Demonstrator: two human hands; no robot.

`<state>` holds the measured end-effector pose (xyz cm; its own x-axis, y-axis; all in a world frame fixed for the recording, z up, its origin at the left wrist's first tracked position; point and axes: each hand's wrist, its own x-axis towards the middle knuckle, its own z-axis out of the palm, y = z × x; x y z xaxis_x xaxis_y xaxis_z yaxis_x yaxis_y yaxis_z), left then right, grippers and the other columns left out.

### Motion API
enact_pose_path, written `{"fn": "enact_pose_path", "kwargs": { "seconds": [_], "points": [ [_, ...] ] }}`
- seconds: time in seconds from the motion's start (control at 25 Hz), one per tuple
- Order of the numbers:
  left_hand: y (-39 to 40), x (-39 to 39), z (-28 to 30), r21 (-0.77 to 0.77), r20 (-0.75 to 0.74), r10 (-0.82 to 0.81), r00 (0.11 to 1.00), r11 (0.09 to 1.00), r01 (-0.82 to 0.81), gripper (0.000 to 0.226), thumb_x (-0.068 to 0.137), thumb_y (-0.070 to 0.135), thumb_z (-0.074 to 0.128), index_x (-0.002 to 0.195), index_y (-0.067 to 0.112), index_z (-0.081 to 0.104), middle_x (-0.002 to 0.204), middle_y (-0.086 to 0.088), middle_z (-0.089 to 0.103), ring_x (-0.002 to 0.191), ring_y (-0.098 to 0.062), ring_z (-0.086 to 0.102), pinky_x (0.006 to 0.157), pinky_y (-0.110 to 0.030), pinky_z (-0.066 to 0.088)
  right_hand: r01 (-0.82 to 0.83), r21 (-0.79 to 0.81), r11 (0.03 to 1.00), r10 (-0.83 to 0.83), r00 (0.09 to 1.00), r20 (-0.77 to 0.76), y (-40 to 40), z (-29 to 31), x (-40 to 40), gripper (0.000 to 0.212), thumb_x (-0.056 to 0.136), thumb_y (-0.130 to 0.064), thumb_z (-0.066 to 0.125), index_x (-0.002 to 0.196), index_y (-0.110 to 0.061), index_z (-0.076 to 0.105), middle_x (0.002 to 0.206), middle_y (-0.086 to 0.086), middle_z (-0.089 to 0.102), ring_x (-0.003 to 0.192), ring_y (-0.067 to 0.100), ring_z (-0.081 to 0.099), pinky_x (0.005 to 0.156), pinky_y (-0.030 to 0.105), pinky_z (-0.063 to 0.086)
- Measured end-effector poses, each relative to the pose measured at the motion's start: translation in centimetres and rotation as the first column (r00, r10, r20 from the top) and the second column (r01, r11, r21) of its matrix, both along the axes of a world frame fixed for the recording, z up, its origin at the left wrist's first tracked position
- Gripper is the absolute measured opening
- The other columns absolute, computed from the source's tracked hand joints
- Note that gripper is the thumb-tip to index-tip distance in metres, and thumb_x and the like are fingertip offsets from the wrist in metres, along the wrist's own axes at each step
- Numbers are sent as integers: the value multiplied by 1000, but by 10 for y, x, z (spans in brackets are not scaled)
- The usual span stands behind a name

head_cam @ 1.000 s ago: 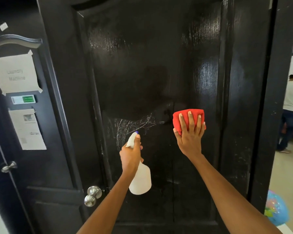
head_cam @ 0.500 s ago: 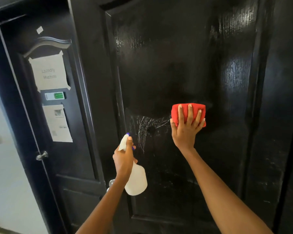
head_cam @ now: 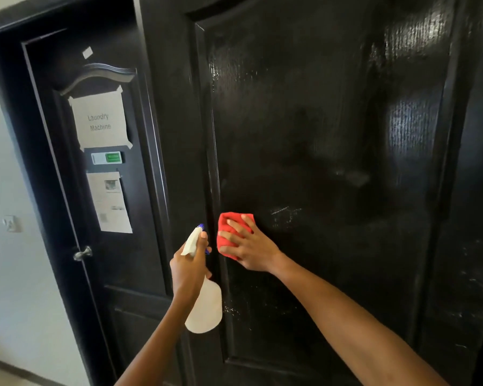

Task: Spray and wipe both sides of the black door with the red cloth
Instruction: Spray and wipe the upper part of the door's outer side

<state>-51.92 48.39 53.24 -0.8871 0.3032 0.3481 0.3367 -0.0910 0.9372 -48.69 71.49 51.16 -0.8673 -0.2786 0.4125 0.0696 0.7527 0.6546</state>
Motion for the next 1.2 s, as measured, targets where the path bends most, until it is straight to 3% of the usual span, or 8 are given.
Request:
{"fn": "enact_pose_path", "kwargs": {
  "seconds": [0.24,0.4,0.64,0.72,0.8,0.92,1.04,1.2],
  "points": [
    [36,36,2,8,-8,-150,989,989,150,45,94,55,59,102,12,70,87,-4,75,47,-19,59,49,-28,53,67,-21,998,-70,967,-245,57,40,94,58,96,-38,51,153,-40,42,161,6,39,151,42,27,119,69,17],
    [68,60,9,-27,-21,-222,975,975,222,47,94,57,58,112,14,68,87,4,75,47,-17,60,55,-27,56,162,-243,956,-282,723,-631,103,90,179,61,100,-47,58,157,-41,37,166,5,31,154,42,22,118,69,20],
    [85,75,12,-51,-42,-225,974,974,222,50,95,59,55,107,13,69,85,5,75,44,-16,61,59,-28,55,98,-610,786,-589,417,-692,85,77,185,62,104,-55,45,161,-36,28,170,11,19,154,48,11,121,67,13],
    [82,75,15,-23,-43,-229,972,973,228,46,95,58,56,98,15,70,80,0,75,45,-19,61,63,-36,57,64,-596,800,-546,489,-681,62,51,146,61,102,-54,49,159,-35,34,169,10,23,153,50,14,120,69,12],
    [77,72,16,-6,-49,-228,972,974,228,46,95,58,56,90,15,71,72,-8,73,45,-22,59,63,-37,55,109,-439,892,-381,703,-601,50,18,115,68,99,-50,59,160,-38,30,170,8,16,154,48,8,119,72,9],
    [78,76,14,-41,-65,-238,969,971,235,49,94,61,54,91,15,71,61,-15,67,44,-19,59,60,-31,52,168,-79,983,-179,969,-168,56,-13,127,82,98,-41,61,163,-40,11,172,4,3,156,43,-6,121,71,7],
    [92,92,8,-44,-76,-293,953,956,291,45,96,56,55,91,14,71,75,-12,73,44,-19,59,58,-26,52,179,-51,983,-186,959,-213,86,-6,179,71,100,-42,57,161,-42,21,171,0,14,157,39,4,122,67,12],
    [116,114,3,-67,-57,-373,926,927,369,44,97,53,54,102,13,71,71,-2,69,41,-12,57,52,-15,48,232,-431,872,-472,632,-615,133,0,266,66,101,-47,57,160,-40,28,169,4,22,156,40,11,121,66,20]
  ]
}}
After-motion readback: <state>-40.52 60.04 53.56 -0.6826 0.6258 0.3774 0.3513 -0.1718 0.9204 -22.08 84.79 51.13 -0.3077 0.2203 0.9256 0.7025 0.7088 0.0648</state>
